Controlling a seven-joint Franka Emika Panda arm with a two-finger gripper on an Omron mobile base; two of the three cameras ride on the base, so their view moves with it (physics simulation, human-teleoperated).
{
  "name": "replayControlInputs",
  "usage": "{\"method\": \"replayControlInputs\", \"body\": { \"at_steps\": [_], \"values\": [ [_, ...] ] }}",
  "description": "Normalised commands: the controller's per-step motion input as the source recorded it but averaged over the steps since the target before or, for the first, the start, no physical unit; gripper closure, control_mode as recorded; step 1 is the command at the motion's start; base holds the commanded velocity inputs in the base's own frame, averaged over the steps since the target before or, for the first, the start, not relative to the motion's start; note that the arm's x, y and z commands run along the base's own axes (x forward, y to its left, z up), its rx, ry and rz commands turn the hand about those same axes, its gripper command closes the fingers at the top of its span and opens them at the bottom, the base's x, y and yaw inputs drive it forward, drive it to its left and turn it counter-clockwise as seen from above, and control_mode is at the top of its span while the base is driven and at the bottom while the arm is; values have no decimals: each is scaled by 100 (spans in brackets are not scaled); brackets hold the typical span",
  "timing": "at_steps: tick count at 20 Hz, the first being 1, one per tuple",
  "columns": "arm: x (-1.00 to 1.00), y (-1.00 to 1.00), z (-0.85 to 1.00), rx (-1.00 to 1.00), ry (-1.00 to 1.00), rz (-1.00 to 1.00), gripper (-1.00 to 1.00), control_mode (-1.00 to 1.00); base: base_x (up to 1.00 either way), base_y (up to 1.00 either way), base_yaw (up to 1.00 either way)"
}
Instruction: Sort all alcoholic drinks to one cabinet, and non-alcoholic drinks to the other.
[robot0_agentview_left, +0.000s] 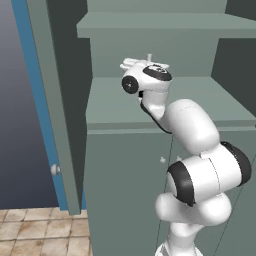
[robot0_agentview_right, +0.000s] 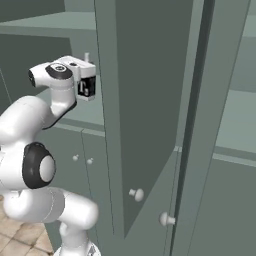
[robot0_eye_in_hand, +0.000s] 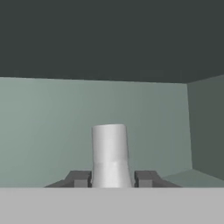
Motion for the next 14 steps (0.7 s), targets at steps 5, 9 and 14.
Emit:
{"method": "replayControlInputs", "body": {
  "at_steps": [5, 9, 14],
  "values": [
    [0, 1, -23, 0, 0, 0, 100, -100, 0, 0, 0],
    [-6, 0, -18, 0, 0, 0, -100, -100, 0, 0, 0],
    [-16, 0, -3, 0, -2, 0, -100, -100, 0, 0, 0]
  ]
}}
